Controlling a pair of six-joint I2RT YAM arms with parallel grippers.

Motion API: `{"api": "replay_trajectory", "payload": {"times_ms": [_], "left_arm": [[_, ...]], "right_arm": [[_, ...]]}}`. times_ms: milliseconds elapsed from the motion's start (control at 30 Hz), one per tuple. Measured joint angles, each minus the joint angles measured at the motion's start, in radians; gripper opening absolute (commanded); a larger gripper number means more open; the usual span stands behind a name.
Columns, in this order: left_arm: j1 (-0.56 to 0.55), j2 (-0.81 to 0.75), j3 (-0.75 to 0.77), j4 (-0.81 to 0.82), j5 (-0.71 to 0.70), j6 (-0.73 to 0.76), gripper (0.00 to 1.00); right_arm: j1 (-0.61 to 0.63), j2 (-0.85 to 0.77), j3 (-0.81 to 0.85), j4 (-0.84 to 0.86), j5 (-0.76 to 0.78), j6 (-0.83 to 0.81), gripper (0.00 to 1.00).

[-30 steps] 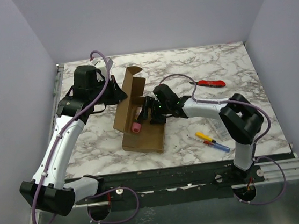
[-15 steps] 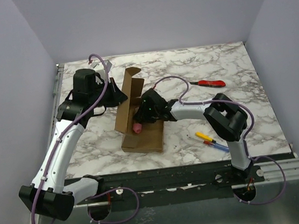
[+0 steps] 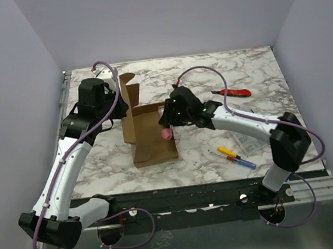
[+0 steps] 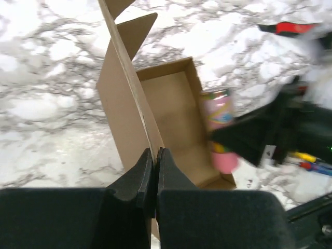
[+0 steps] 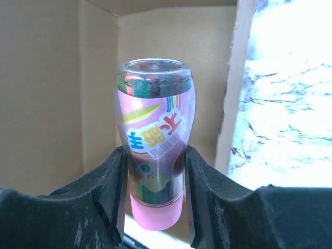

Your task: Unpack the express box

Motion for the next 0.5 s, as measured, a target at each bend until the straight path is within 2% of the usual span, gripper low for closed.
{"api": "replay_trajectory", "payload": {"times_ms": [67, 167, 300, 433, 500], "left_arm": [[0.0, 0.007, 0.023, -0.027, -0.053, 0.032, 0.04], [0.0, 0.019, 0.063, -0.066, -0.133, 0.082, 0.32], [0.0, 0.034, 0.087, -0.074, -0.26, 0.136, 0.64], [0.0, 0.042, 0.092, -0.102, -0.368, 0.131, 0.78], [0.001, 0.042, 0.114, -0.116, -0.367, 0.118, 0.84]], "right_arm": [[-0.013, -0.106, -0.015, -0.018, -0.008, -0.039, 0.0], [-0.058, -0.249, -0.052, -0.029, -0.045, -0.09, 0.0], [-0.133, -0.342, -0.086, -0.079, -0.094, -0.161, 0.0], [-0.175, -0.356, -0.117, -0.156, -0.15, -0.248, 0.0], [-0.176, -0.367, -0.126, -0.19, -0.198, -0.293, 0.0]]}}
